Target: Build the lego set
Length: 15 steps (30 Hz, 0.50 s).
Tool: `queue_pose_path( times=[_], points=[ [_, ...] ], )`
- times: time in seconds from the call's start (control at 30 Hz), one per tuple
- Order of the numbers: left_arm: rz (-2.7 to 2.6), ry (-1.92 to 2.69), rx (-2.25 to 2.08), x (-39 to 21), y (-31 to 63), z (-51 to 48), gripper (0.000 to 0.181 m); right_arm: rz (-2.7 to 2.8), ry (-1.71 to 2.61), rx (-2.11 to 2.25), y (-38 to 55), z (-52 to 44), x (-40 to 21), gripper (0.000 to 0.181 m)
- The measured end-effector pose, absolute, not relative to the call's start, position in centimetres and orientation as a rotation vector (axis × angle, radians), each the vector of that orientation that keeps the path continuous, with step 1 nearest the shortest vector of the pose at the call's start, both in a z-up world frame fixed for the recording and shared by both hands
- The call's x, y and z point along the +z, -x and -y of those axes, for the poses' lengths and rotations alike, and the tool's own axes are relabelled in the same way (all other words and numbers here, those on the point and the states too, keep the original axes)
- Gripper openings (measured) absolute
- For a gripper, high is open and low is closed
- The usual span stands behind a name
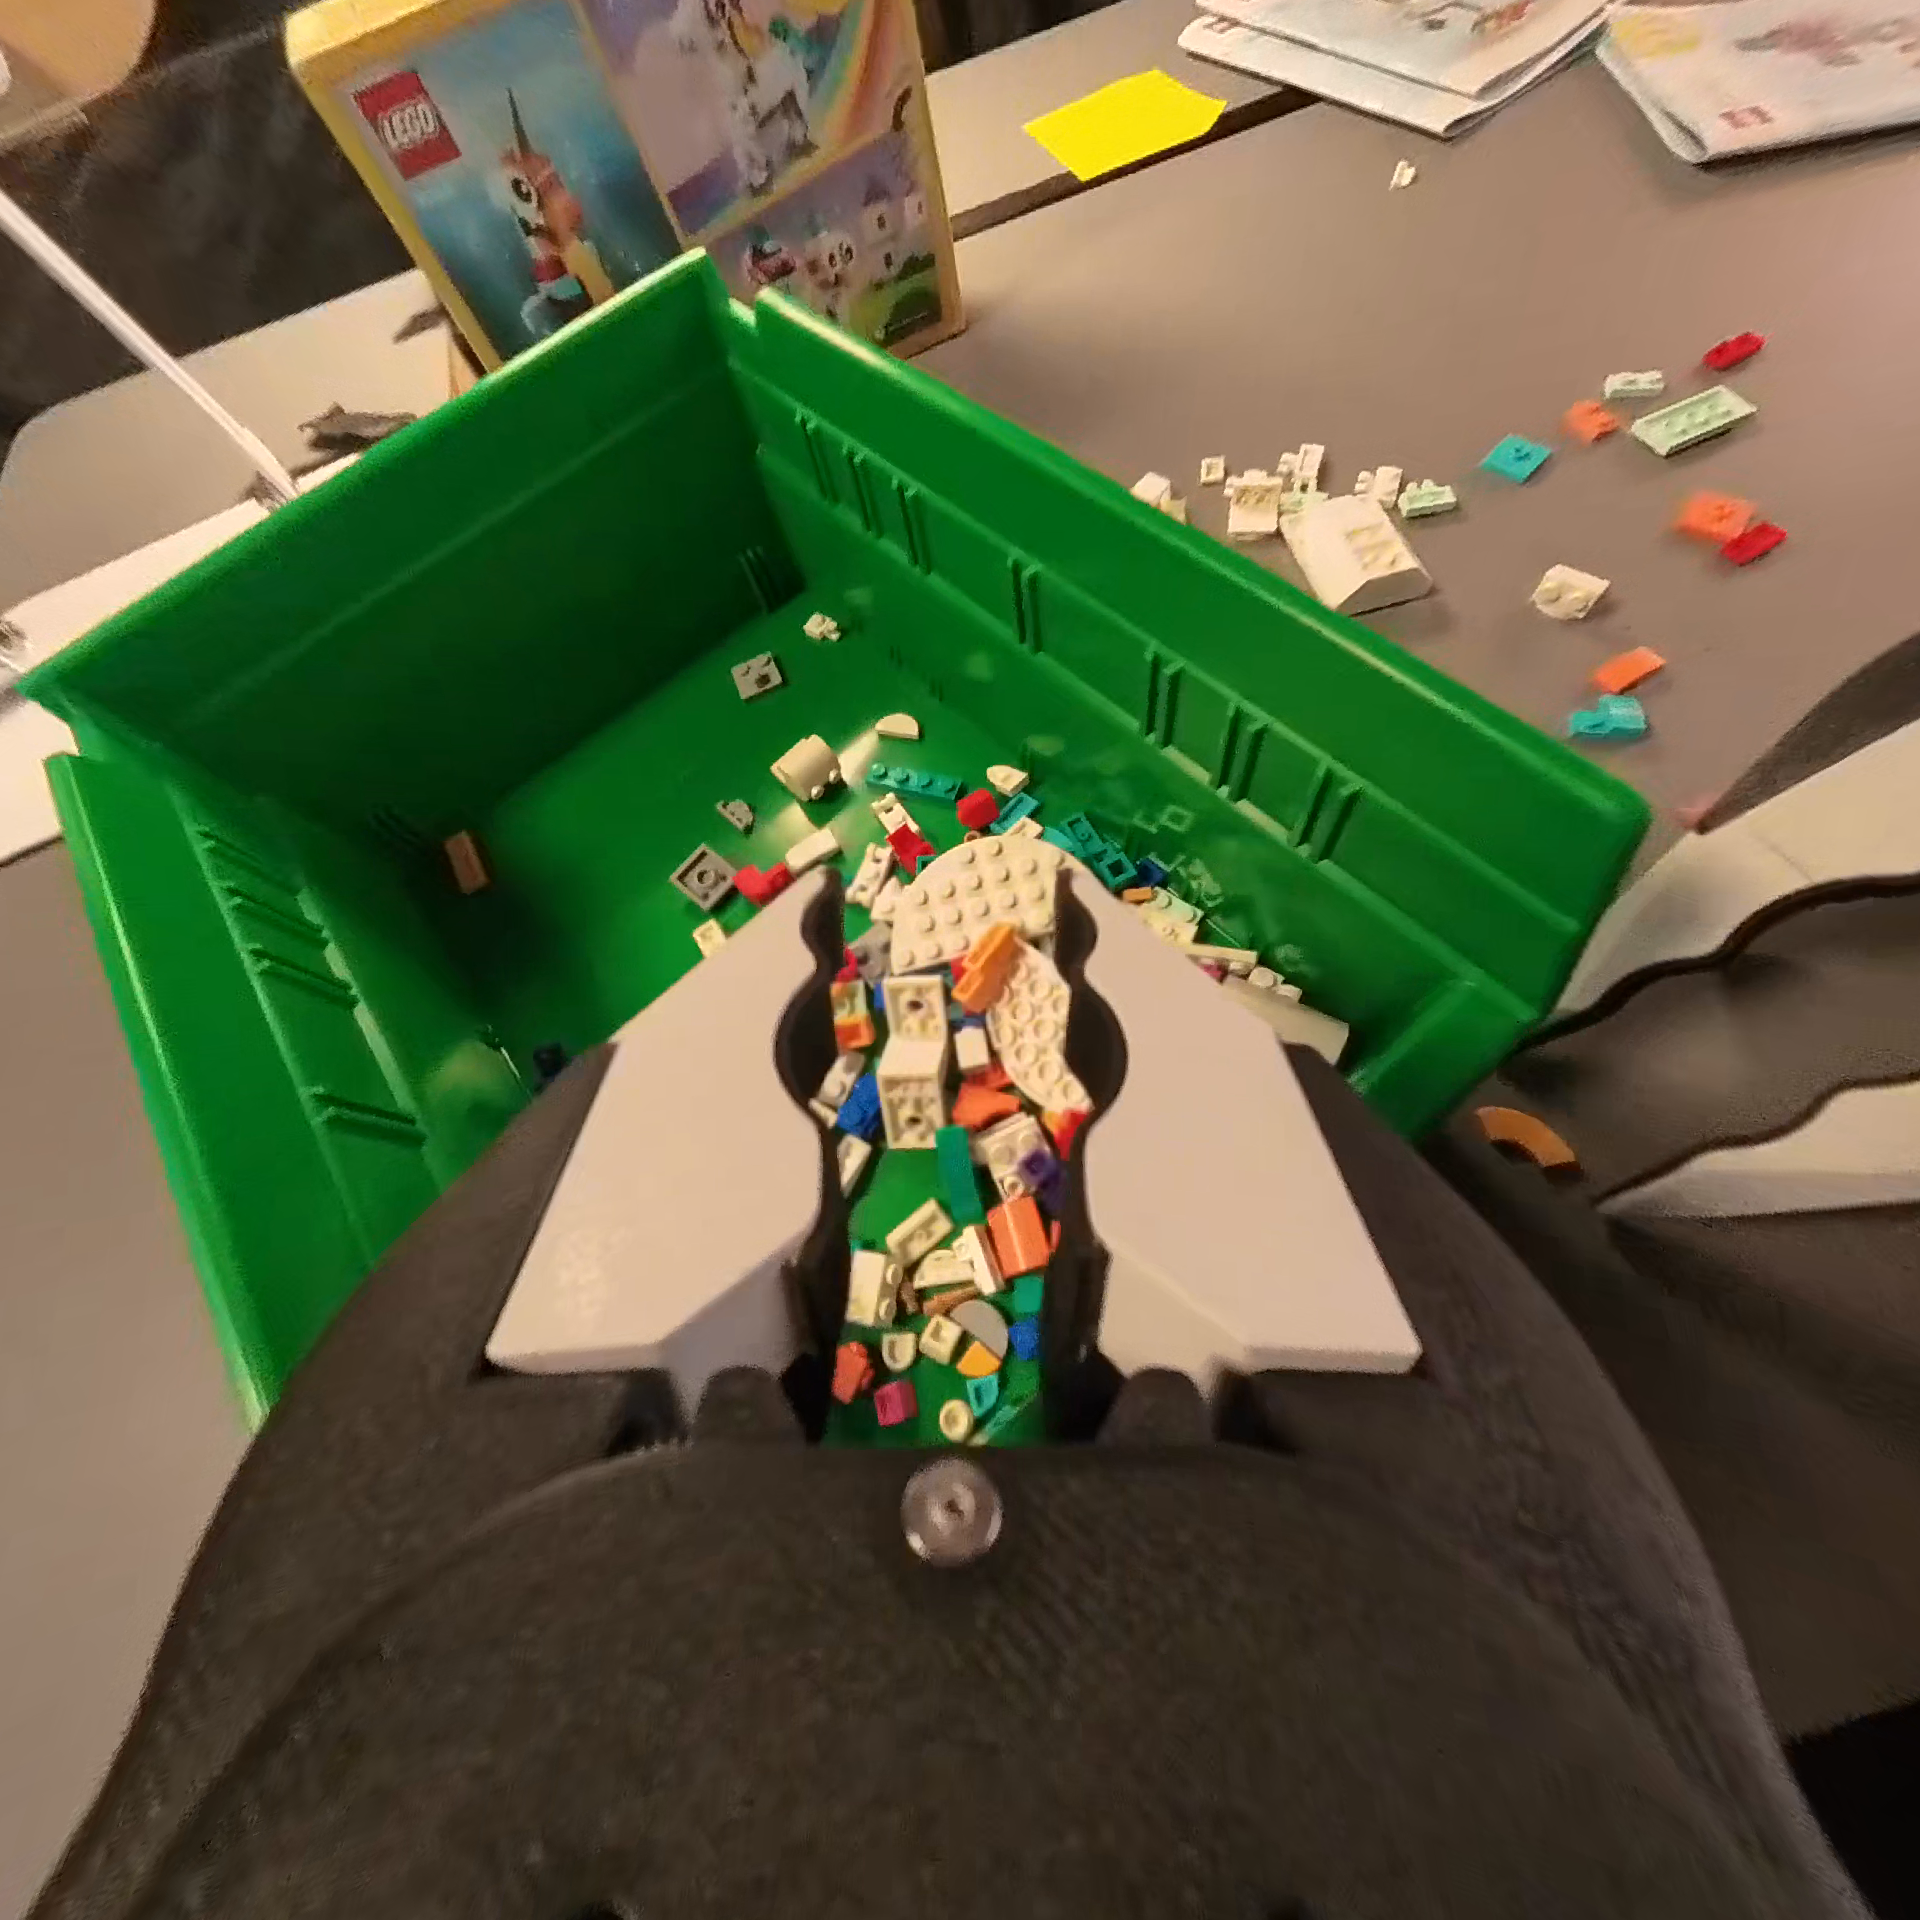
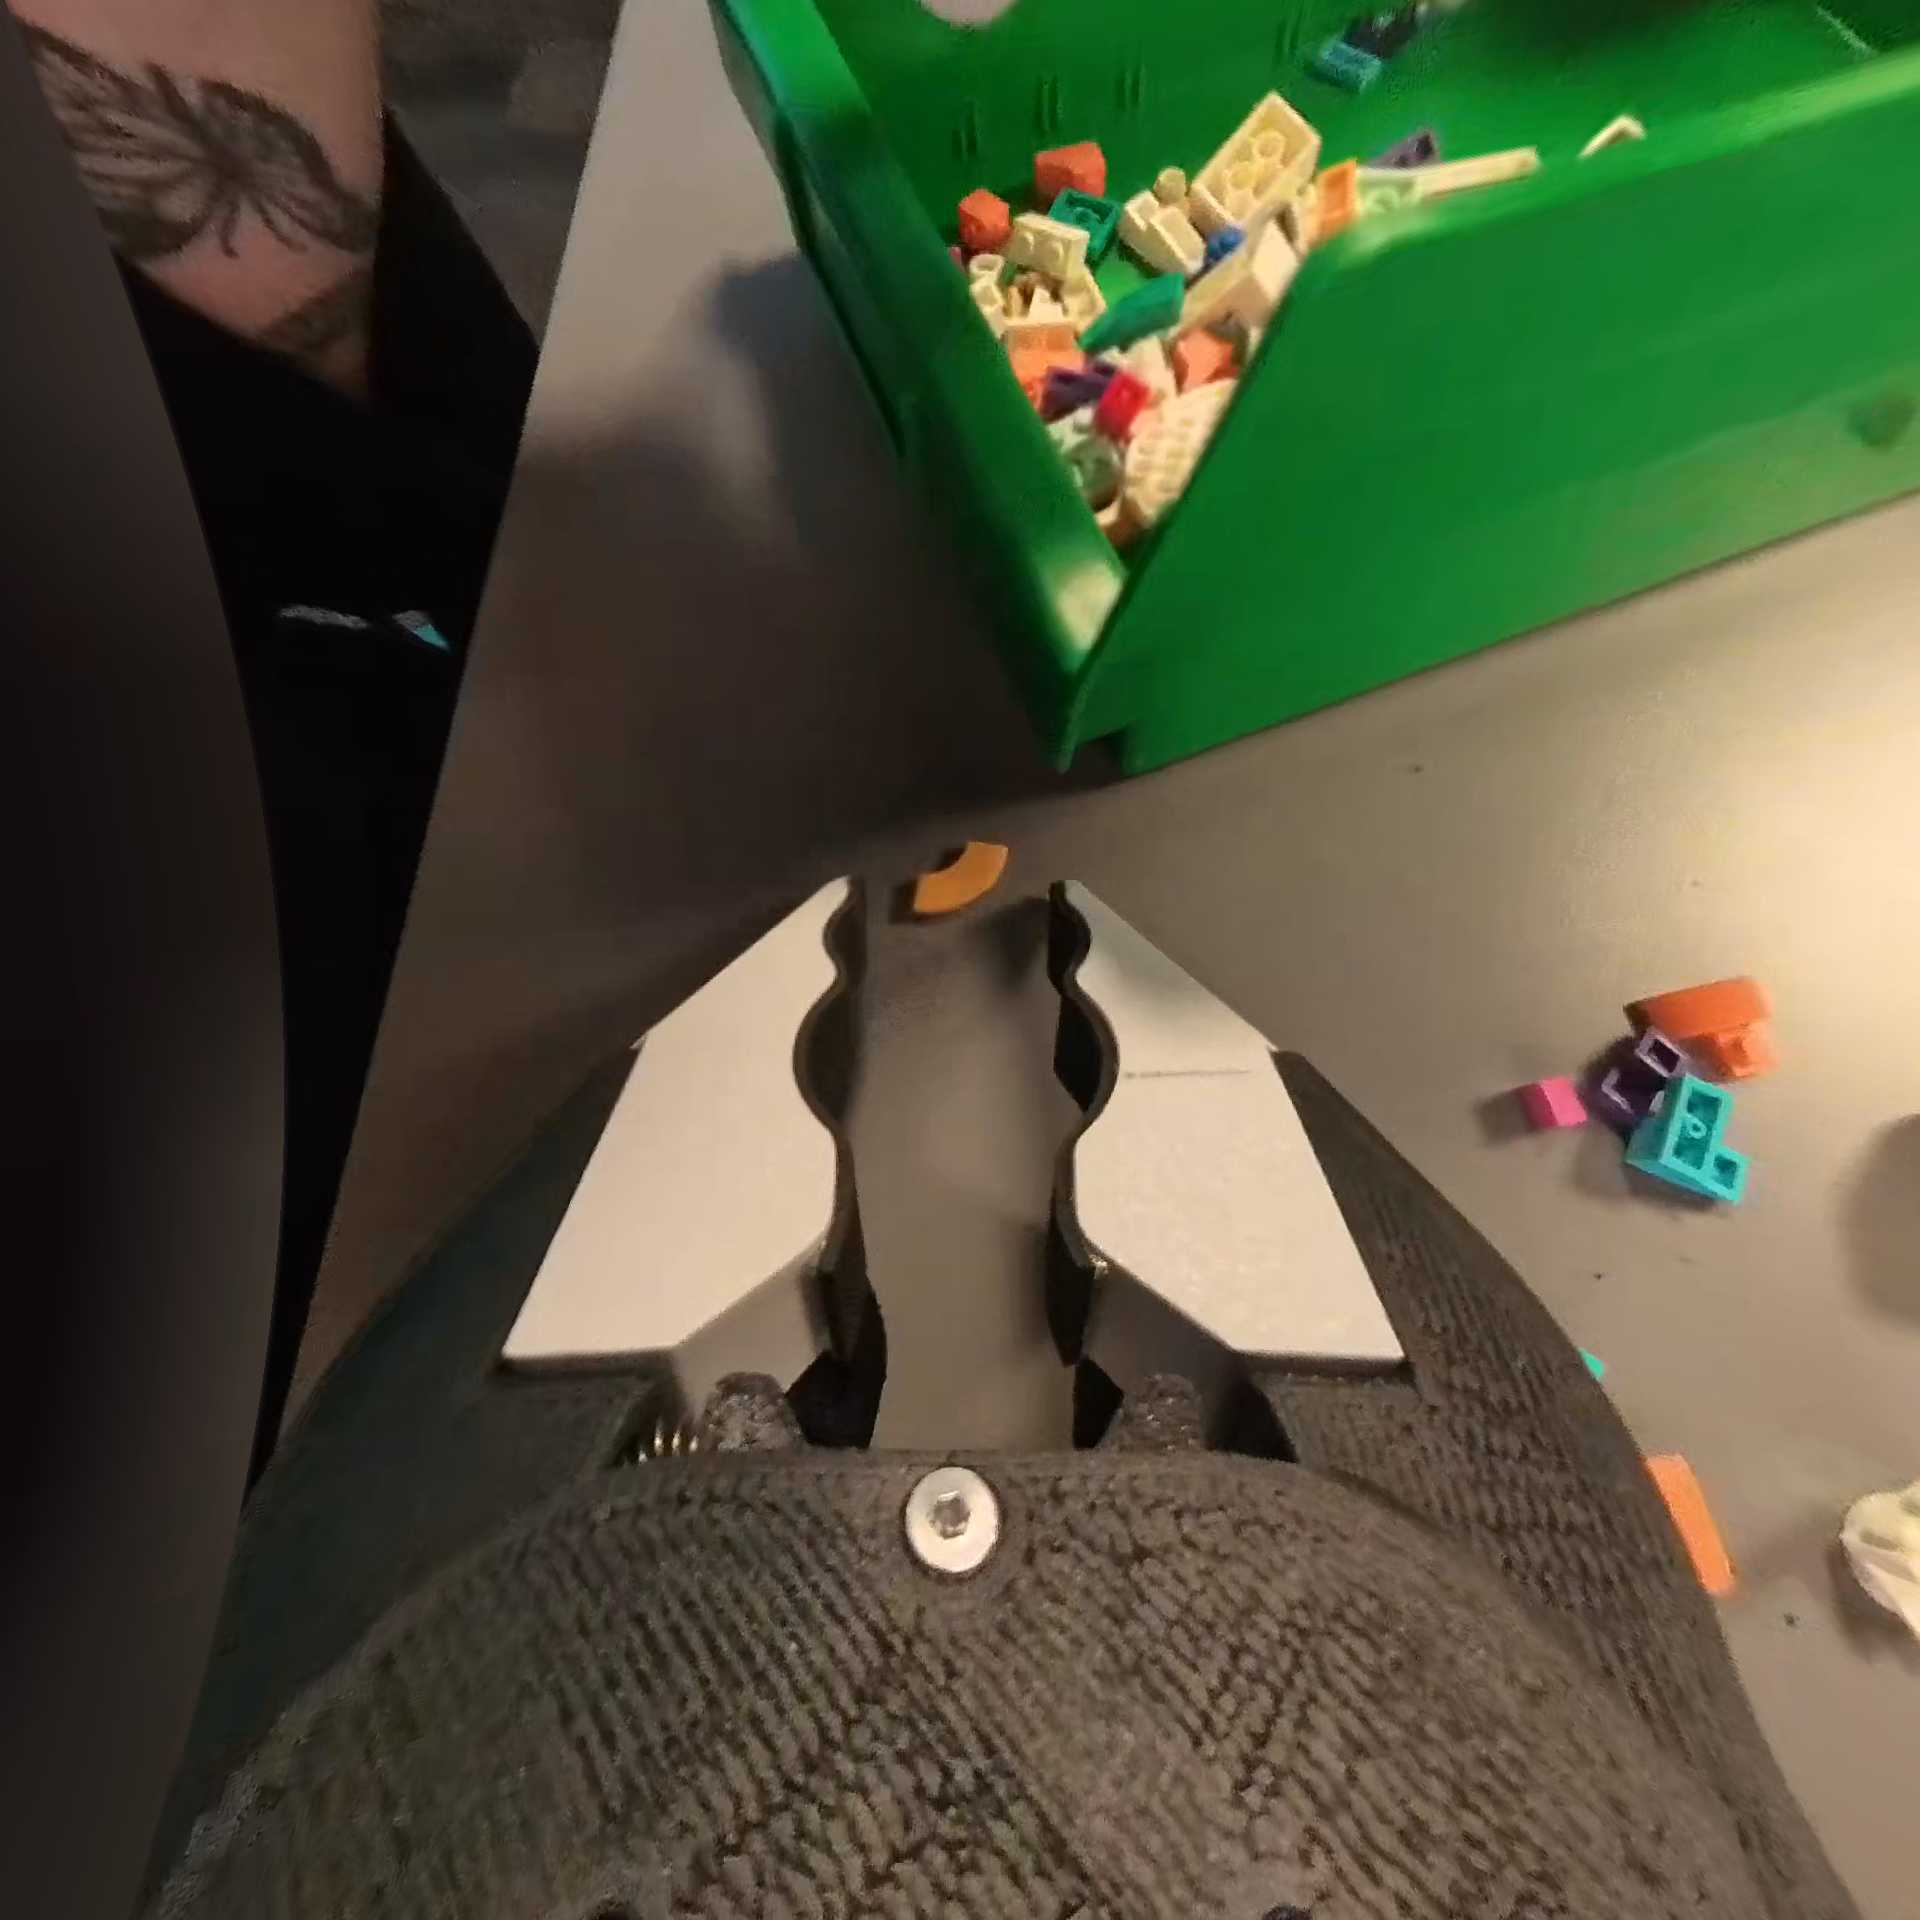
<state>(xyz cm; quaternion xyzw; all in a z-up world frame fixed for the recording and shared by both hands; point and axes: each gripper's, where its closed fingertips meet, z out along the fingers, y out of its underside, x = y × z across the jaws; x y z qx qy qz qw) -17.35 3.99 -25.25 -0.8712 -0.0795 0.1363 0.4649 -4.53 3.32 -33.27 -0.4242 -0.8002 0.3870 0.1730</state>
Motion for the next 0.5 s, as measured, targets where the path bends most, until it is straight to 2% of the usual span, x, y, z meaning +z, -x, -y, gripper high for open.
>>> queue_pose_path(
  times=[0.03,0.07,0.17,0.33,0.5],
  points=[
    [0.182,2.127,0.349,-25.0,17.2,-4.1,0.041,2.264,1.192,1.065,4.6,-3.2,-33.4,0.031],
    [0.169,2.109,0.361,-24.6,17.1,-4.3,0.042,2.252,1.172,1.024,4.8,-3.2,-33.4,0.029],
    [0.137,2.043,0.354,-23.4,16.4,-4.7,0.041,2.239,1.144,0.96,4.9,-2.7,-33.5,0.006],
    [0.049,1.937,0.102,-21.8,12.9,-5.3,0.041,2.146,0.986,0.815,5.1,-4.8,-32.4,0.006],
    [-0.085,1.878,-0.278,-20.8,7.7,-5.6,0.04,1.833,0.661,0.835,4.4,-7.0,-26.0,0.006]
  ],
)
